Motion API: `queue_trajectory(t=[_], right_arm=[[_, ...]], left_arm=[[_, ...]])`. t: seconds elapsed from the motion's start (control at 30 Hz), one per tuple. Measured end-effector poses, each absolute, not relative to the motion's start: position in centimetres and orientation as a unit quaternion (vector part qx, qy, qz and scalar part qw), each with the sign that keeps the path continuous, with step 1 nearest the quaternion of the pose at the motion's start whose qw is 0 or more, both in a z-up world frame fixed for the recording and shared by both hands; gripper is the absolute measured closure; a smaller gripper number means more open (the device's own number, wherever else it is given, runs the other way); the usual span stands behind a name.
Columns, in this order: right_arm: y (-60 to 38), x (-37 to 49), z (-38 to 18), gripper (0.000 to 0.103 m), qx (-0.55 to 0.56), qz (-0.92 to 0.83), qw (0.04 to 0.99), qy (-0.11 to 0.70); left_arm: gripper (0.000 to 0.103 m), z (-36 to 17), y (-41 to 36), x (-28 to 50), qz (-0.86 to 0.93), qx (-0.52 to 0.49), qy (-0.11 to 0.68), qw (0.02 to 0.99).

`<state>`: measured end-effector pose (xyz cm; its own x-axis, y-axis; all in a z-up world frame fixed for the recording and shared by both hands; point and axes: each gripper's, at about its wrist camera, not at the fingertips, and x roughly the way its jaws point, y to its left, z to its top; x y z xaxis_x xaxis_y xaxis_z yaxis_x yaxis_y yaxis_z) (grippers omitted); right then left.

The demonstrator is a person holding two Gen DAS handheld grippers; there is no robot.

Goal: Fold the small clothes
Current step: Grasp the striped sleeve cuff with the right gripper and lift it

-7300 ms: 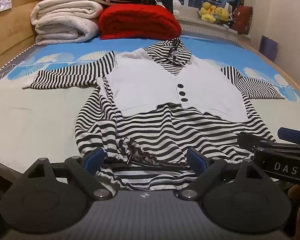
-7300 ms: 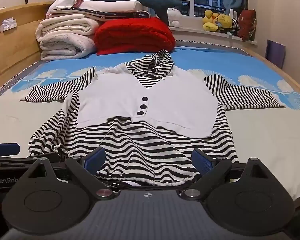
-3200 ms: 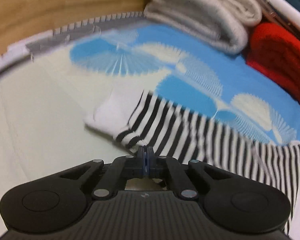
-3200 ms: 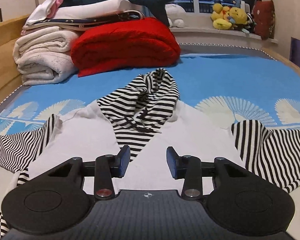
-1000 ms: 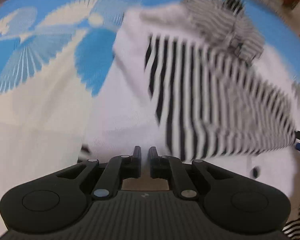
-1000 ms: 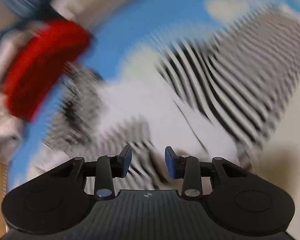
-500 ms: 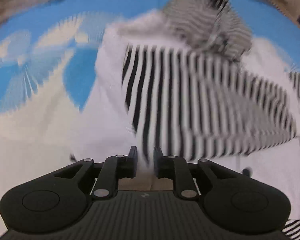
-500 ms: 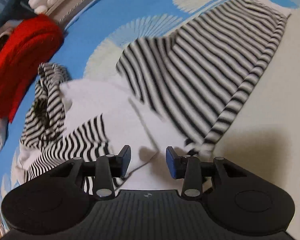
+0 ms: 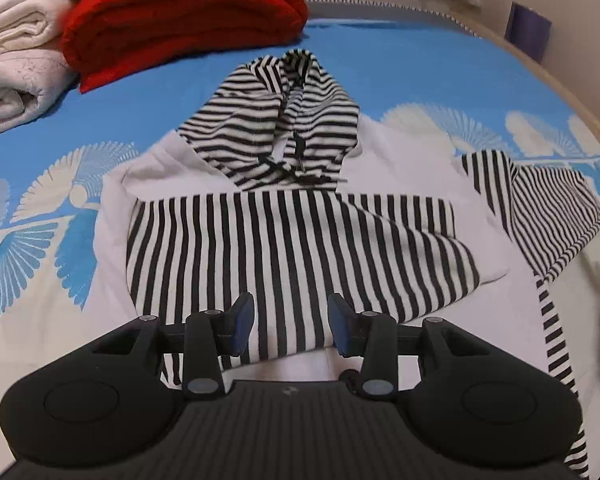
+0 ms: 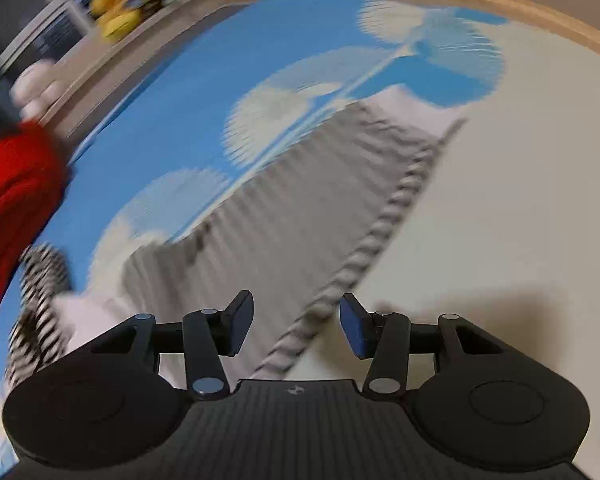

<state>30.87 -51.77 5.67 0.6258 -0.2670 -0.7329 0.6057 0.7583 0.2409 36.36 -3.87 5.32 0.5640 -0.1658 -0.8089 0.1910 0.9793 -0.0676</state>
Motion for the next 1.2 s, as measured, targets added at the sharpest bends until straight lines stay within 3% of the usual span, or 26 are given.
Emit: queue_trajectory(t=[0.27,0.63,0.77,0.83,0.87,0.9,1.13,1.2], right_arm=[[-59.2,30.2,5.5,0.053,0.282,-0.301,0.86,0.301],[-62.6,32.4,1.9,0.055,0.316,-0.307,0.848,0.294],[-62.9,32.7,1.5,0.061,0.312,-0.309,0.854,0.279],[-63.0,32.9,1.4,0.074,0.314,-0.304,0.856,0.275],[-63.1,33.0,1.2,0.096,0.317,-0.299,0.857,0.275],[-63.2,33.0,1.1,0.098,0.319,-0.296,0.857,0.276],[-61.7,32.1,2.9,0.098,0.31,-0.343,0.853,0.243],[-61.9,32.2,2.5,0.093,0.319,-0.347,0.846,0.252]], left_arm=[[0.058,5.3,-3.0,36.6,-0.1,-0.003,0.456,0.884],[0.058,5.1,-3.4,37.1,-0.102,-0.011,0.46,0.882],[0.058,5.0,-3.4,37.0,-0.103,-0.009,0.462,0.881],[0.058,5.0,-3.4,37.0,-0.103,-0.009,0.462,0.881],[0.058,4.9,-3.3,37.1,-0.102,-0.009,0.463,0.88],[0.058,4.9,-3.2,37.1,-0.102,-0.01,0.463,0.88],[0.058,4.8,-3.0,37.2,-0.102,-0.018,0.466,0.879],[0.058,4.9,-3.0,37.1,-0.102,-0.018,0.466,0.879]])
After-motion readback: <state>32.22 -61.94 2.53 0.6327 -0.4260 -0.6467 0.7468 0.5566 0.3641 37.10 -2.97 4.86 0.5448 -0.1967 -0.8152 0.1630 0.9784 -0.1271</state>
